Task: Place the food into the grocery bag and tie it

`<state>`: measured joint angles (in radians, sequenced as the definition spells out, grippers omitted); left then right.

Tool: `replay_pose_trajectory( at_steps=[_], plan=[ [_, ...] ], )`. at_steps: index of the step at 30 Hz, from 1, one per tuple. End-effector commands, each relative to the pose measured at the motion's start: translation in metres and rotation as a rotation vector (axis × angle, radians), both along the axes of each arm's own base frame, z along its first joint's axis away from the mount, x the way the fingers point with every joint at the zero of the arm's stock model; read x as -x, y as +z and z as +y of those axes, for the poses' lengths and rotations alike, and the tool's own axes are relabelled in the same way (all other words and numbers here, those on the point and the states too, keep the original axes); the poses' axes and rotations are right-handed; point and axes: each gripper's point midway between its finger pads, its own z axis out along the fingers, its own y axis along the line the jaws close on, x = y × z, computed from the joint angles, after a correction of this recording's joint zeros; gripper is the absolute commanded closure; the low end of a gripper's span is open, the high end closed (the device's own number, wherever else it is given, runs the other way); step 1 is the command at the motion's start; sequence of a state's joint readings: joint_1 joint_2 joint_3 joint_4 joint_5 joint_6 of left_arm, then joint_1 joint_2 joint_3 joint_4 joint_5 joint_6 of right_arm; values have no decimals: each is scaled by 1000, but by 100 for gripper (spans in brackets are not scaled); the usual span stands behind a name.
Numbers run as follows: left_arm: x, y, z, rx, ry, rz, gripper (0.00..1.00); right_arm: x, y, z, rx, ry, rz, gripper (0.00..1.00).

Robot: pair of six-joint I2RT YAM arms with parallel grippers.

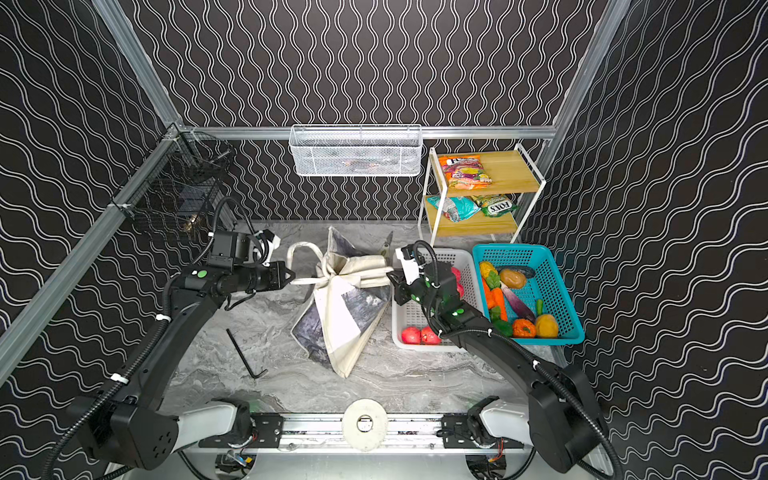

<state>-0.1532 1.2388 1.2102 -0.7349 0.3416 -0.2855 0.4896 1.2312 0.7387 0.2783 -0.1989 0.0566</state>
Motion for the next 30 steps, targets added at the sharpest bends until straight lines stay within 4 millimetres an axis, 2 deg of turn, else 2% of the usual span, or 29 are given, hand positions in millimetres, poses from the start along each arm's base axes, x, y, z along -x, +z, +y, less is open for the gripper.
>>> replay_pose_trajectory(
  at_steps=[1,5,10,16,21,27,30],
  plan=[
    [5,-22,45,-179,140,55,100,-26,9,-49,-9,-279,-34,100],
    [3,-16,48,-189,150,43,100,-23,6,-55,28,-282,-41,100],
    [-2,-3,64,-191,203,6,100,-31,6,-87,30,-372,-26,100],
    [-10,19,102,-185,340,-56,100,-40,5,-113,41,-472,15,100],
    [-11,31,126,-200,429,-90,100,-45,3,-127,64,-526,33,100],
    [-11,31,129,-189,433,-93,100,-46,-2,-129,71,-533,47,100],
    [-15,29,110,-110,349,-108,100,-43,6,-111,36,-423,-2,100]
  ],
)
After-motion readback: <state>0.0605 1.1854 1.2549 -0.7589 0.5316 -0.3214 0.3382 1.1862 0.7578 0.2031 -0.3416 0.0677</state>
